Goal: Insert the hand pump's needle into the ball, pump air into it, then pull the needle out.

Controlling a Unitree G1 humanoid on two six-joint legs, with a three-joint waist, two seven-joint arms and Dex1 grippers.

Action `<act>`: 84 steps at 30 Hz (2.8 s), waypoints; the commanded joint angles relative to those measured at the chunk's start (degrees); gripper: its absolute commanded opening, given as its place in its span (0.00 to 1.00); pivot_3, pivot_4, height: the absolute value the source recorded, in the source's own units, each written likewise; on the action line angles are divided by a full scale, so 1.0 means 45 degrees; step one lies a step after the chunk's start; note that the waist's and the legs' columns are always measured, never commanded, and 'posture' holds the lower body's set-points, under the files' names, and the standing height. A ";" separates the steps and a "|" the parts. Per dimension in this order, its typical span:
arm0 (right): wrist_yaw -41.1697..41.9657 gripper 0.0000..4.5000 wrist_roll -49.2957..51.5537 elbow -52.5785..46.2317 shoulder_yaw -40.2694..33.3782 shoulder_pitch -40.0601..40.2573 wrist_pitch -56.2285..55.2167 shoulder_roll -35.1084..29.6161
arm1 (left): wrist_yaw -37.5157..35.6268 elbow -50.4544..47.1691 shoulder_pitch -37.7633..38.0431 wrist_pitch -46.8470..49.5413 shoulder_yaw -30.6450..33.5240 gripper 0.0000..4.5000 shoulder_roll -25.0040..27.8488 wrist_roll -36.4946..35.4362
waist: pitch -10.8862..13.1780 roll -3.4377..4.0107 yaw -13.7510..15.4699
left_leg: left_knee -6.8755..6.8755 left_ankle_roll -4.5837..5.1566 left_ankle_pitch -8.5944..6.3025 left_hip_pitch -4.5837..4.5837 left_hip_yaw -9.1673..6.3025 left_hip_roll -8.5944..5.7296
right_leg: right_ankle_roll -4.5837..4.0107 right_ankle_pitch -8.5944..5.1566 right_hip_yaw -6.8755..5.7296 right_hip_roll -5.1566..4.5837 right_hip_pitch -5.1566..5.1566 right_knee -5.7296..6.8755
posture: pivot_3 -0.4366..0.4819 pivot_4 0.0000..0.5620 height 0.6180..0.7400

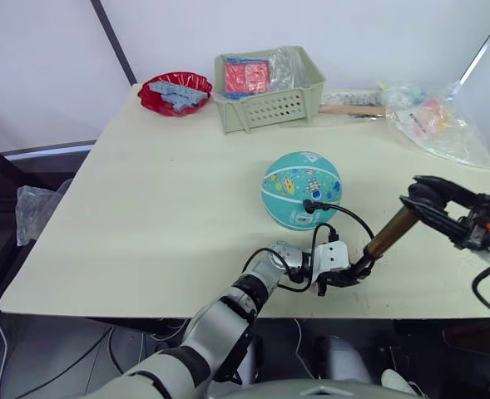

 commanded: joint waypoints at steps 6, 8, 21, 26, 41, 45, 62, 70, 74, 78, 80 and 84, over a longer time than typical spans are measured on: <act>-0.0776 0.37 0.2000 -0.0283 -0.2538 -0.1519 0.0729 -0.1215 | 0.0025 0.0971 0.0494 0.0580 -0.0411 0.23 0.0244 0.0583 | 0.0048 -0.0038 0.0007 | -0.0001 0.0000 0.0000 -0.0014 -0.0005 0.0004 | -0.0001 -0.0001 -0.0005 0.0003 -0.0004 -0.0003 | 0.48 0.27 0.98; -0.0675 0.37 0.1722 -0.0493 -0.2222 -0.1036 0.0784 -0.0929 | 0.0024 0.0960 0.0497 0.0582 -0.0422 0.23 0.0221 0.0578 | 0.0048 -0.0039 0.0011 | -0.0001 0.0000 0.0000 -0.0029 -0.0004 0.0000 | -0.0001 0.0000 -0.0003 -0.0001 -0.0006 -0.0009 | 0.48 0.27 0.98; 0.0319 0.37 -0.2360 0.0462 0.1435 0.1835 -0.1683 0.2436 | 0.0047 0.0893 0.0565 0.0604 -0.0391 0.23 0.0271 0.0579 | -0.0065 -0.0104 -0.0019 | -0.0002 0.0000 -0.0001 0.0026 -0.0005 0.0020 | 0.0002 -0.0003 -0.0001 0.0024 0.0017 0.0004 | 0.48 0.27 0.98; 0.0852 0.37 -0.3943 0.1522 0.2761 0.2227 -0.2872 0.2930 | 0.0066 0.0894 0.0541 0.0615 -0.0382 0.23 0.0283 0.0583 | -0.0102 -0.0105 -0.0025 | -0.0005 0.0000 0.0000 0.0027 -0.0011 0.0026 | -0.0001 -0.0003 -0.0003 0.0037 0.0017 0.0004 | 0.48 0.27 0.98; 0.0176 0.37 -0.3632 0.0507 0.2681 0.2351 -0.3135 0.2909 | 0.0034 0.0885 0.0521 0.0590 -0.0371 0.23 0.0366 0.0603 | -0.0122 -0.0073 -0.0011 | -0.0008 -0.0001 -0.0001 0.0024 -0.0011 0.0030 | -0.0003 -0.0003 -0.0003 0.0031 0.0013 0.0001 | 0.48 0.27 0.98; -0.0306 0.37 -0.1965 -0.0579 0.1229 0.1718 -0.1958 0.1902 | 0.0014 0.0904 0.0529 0.0582 -0.0386 0.23 0.0355 0.0613 | -0.0064 -0.0009 0.0001 | -0.0008 -0.0001 -0.0001 0.0001 -0.0007 0.0020 | -0.0003 -0.0003 -0.0003 0.0018 -0.0002 -0.0005 | 0.48 0.27 0.98; -0.1713 0.37 0.2930 -0.0677 -0.2701 -0.0944 0.0912 -0.1004 | -0.0014 0.0953 0.0516 0.0567 -0.0409 0.23 0.0244 0.0622 | 0.0063 -0.0035 0.0018 | -0.0005 0.0000 0.0000 -0.0015 -0.0007 0.0005 | 0.0000 -0.0001 -0.0007 0.0005 -0.0004 -0.0008 | 0.48 0.27 0.98; -0.0798 0.37 0.0613 -0.1097 -0.0918 0.1142 0.0747 -0.0013 | 0.0003 0.0919 0.0529 0.0590 -0.0394 0.23 0.0259 0.0613 | 0.0007 -0.0083 0.0023 | 0.0027 -0.0001 0.0004 -0.0137 -0.0016 -0.0010 | 0.0004 0.0006 -0.0009 0.0012 -0.0106 0.0002 | 0.48 0.27 0.98; -0.0459 0.37 -0.0485 -0.0911 0.0266 0.1618 0.0083 0.0695 | 0.0013 0.0906 0.0529 0.0596 -0.0387 0.23 0.0288 0.0619 | -0.0066 -0.0089 -0.0010 | 0.0029 -0.0001 0.0004 -0.0118 -0.0018 -0.0005 | 0.0005 0.0006 -0.0008 0.0014 -0.0105 0.0010 | 0.48 0.27 0.98; -0.0222 0.37 -0.1529 -0.0522 0.1305 0.1970 -0.0554 0.1366 | 0.0002 0.0905 0.0524 0.0607 -0.0377 0.23 0.0301 0.0610 | -0.0107 -0.0104 -0.0002 | 0.0028 -0.0001 0.0004 -0.0112 -0.0028 0.0007 | 0.0003 0.0004 -0.0010 0.0034 -0.0104 0.0017 | 0.48 0.27 0.98; -0.0062 0.37 -0.2172 -0.0212 0.1839 0.2204 -0.0990 0.1708 | -0.0004 0.0898 0.0536 0.0604 -0.0380 0.23 0.0313 0.0612 | -0.0124 -0.0115 0.0000 | 0.0028 -0.0001 0.0004 -0.0112 -0.0029 0.0009 | 0.0002 0.0004 -0.0011 0.0036 -0.0104 0.0017 | 0.48 0.27 0.98; 0.0292 0.37 -0.3614 0.0681 0.2990 0.2722 -0.2062 0.2367 | 0.0007 0.0892 0.0537 0.0613 -0.0369 0.23 0.0319 0.0604 | -0.0171 -0.0145 -0.0009 | 0.0028 -0.0002 0.0004 -0.0110 -0.0028 0.0009 | 0.0001 0.0004 -0.0010 0.0040 -0.0104 0.0017 | 0.48 0.27 0.98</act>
